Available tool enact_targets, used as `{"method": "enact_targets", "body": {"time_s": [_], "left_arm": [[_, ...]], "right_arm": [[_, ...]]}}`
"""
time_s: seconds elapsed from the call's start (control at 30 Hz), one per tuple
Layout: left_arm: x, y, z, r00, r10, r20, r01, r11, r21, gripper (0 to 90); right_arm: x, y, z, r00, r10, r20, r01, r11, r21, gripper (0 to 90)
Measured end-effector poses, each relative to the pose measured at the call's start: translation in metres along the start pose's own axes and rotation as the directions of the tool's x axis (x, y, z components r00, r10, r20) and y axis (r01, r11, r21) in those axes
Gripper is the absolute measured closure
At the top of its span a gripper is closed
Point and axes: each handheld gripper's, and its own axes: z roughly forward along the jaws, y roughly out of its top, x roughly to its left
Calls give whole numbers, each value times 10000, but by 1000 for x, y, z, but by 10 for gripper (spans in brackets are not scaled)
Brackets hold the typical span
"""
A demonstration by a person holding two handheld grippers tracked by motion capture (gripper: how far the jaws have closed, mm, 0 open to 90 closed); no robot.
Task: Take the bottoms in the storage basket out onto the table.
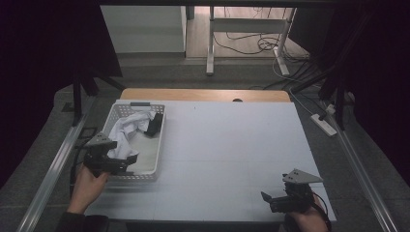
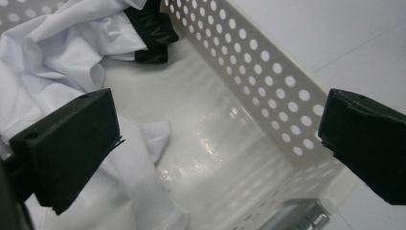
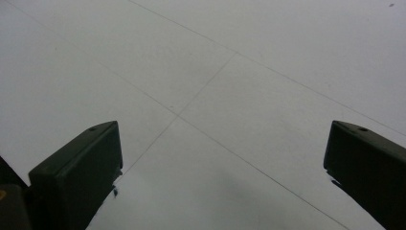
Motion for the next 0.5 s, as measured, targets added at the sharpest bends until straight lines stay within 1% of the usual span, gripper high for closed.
{"method": "enact_targets", "body": {"time_s": [0.1, 0.13, 0.17, 0.33, 0.4, 0.5], "left_arm": [[3, 5, 1, 9999, -48, -126, 50, 9999, 108, 1], [4, 9, 2, 9995, -109, -297, 113, 9999, 127, 1], [4, 9, 2, 9995, -109, -297, 113, 9999, 127, 1], [11, 17, 6, 9979, -362, -543, 376, 9990, 239, 1], [14, 19, 8, 9981, -406, -461, 421, 9986, 317, 1], [17, 23, 11, 9977, -434, -521, 458, 9979, 455, 1]], "right_arm": [[0, 0, 0, 10000, -13, -10, 13, 10000, 13, 2], [0, 0, 0, 10000, -13, -17, 13, 10000, 16, 3], [0, 0, 0, 10000, -13, -17, 13, 10000, 16, 3], [0, 0, 0, 10000, -13, -32, 13, 10000, 27, 2], [0, 0, 1, 10000, -17, -42, 17, 10000, 45, 2], [0, 0, 1, 10000, -9, -55, 9, 10000, 60, 8]]}}
